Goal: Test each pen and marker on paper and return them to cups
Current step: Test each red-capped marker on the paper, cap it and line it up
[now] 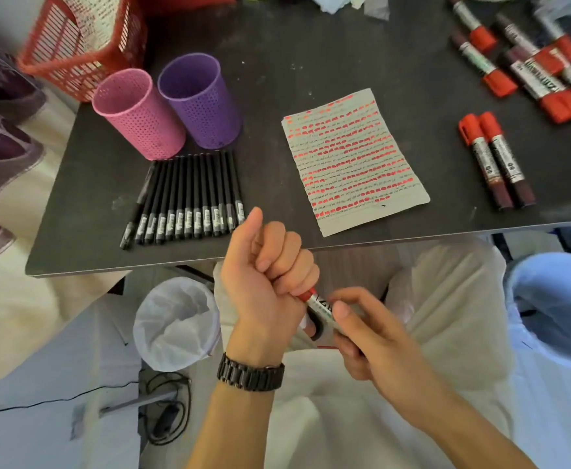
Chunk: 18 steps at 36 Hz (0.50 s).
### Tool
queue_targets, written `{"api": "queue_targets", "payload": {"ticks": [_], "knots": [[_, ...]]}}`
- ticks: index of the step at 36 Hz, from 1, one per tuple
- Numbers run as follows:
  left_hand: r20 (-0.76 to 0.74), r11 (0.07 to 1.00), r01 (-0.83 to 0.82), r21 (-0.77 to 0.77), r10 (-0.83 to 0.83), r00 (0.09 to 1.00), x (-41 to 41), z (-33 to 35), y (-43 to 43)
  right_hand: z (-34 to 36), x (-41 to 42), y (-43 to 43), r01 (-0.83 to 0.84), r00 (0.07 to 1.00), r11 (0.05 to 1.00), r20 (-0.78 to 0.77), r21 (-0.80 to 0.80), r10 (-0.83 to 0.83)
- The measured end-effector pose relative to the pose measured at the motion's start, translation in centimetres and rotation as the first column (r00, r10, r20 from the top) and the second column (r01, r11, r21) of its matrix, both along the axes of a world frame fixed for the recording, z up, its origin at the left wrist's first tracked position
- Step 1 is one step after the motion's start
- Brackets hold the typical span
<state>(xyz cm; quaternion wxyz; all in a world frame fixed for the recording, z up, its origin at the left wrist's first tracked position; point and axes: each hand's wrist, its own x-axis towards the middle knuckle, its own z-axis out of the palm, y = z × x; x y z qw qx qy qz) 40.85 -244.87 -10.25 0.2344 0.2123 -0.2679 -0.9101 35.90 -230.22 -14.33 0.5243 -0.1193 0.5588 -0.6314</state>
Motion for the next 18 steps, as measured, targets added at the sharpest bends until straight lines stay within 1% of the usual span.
{"api": "queue_targets", "payload": {"ticks": [3, 7, 13, 18], "knots": [[-0.013, 0.998, 0.006, 0.066, -0.005, 1.000, -1.0, 0.3, 0.3, 1.6, 0.3, 0.0, 0.127, 0.989, 0.991, -0.072, -0.036, -0.129], [-0.036, 0.998, -0.011, 0.067, 0.014, 0.999, -1.9, 0.9, 0.6, 3.4, 0.5, -0.1, 0.239, 0.957, 0.971, -0.161, -0.029, -0.241], [-0.120, 0.997, 0.033, 0.074, -0.024, 0.993, -3.1, 2.6, 1.5, 5.2, 0.1, 0.8, 0.311, 0.920, 0.949, -0.232, -0.058, -0.316], [-0.114, 0.998, 0.038, 0.058, -0.031, 0.993, -3.4, 3.4, 1.8, 5.7, 0.1, 0.9, 0.329, 0.912, 0.943, -0.244, -0.048, -0.330]]}}
